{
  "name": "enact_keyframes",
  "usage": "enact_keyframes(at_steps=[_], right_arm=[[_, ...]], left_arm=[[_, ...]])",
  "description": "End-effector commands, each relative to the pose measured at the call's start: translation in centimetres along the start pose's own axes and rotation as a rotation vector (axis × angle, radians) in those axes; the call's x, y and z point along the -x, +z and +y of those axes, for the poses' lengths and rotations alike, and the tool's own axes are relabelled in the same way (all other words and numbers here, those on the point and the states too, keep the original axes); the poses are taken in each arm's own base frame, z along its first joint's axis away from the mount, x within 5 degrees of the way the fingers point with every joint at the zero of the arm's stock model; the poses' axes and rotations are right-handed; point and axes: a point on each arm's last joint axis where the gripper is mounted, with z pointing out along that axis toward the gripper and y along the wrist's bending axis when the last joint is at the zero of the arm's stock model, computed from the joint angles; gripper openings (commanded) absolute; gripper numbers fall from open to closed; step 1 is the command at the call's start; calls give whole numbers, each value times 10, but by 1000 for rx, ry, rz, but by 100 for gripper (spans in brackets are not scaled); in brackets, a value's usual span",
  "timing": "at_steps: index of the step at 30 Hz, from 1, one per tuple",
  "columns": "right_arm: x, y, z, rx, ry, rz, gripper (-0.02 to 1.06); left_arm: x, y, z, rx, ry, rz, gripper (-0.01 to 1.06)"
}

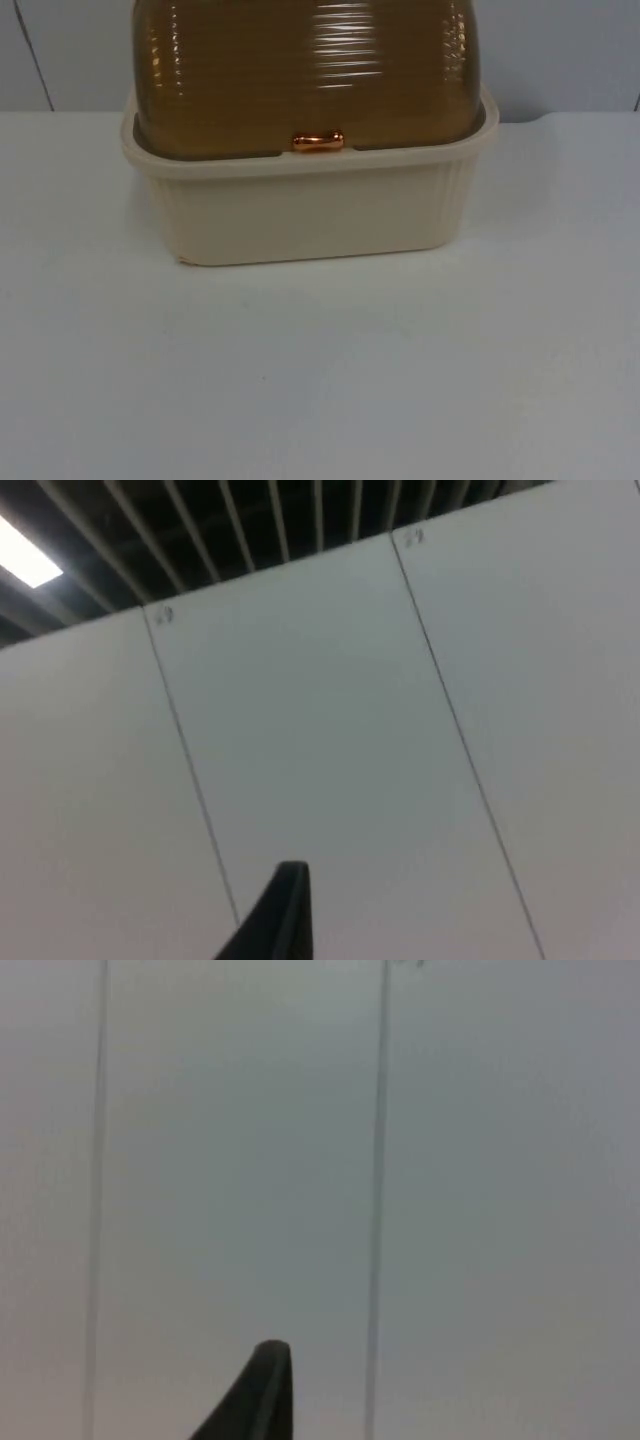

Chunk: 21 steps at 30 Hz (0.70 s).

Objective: Open the box lid with the left hand, place the block into the box with the right hand, then close the box lid with the left hand.

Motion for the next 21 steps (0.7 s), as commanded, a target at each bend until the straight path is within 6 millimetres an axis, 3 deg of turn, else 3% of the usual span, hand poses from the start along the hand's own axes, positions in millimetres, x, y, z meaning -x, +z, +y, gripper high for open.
enact_keyframes(at_steps=[1, 4, 10, 14, 19, 21], right_arm=[[-3, 0, 6, 67, -11, 38, 105], [-4, 1, 10, 115, -19, 39, 105], [-20, 12, 4, 127, 3, 107, 105], [-23, 14, 0, 102, 2, 126, 105], [-25, 16, -2, 77, -18, 130, 105], [-35, 22, -2, 70, -18, 180, 105]], left_arm=[[-4, -3, -7, 16, 0, 51, 105], [-5, -7, -16, 17, -23, 124, 105], [-3, -1, -2, 33, -22, 4, 105], [-9, -2, 1, 25, -11, 50, 105], [-18, 2, -1, 15, -6, 128, 105], [-32, 9, 1, 35, 5, 191, 105]])
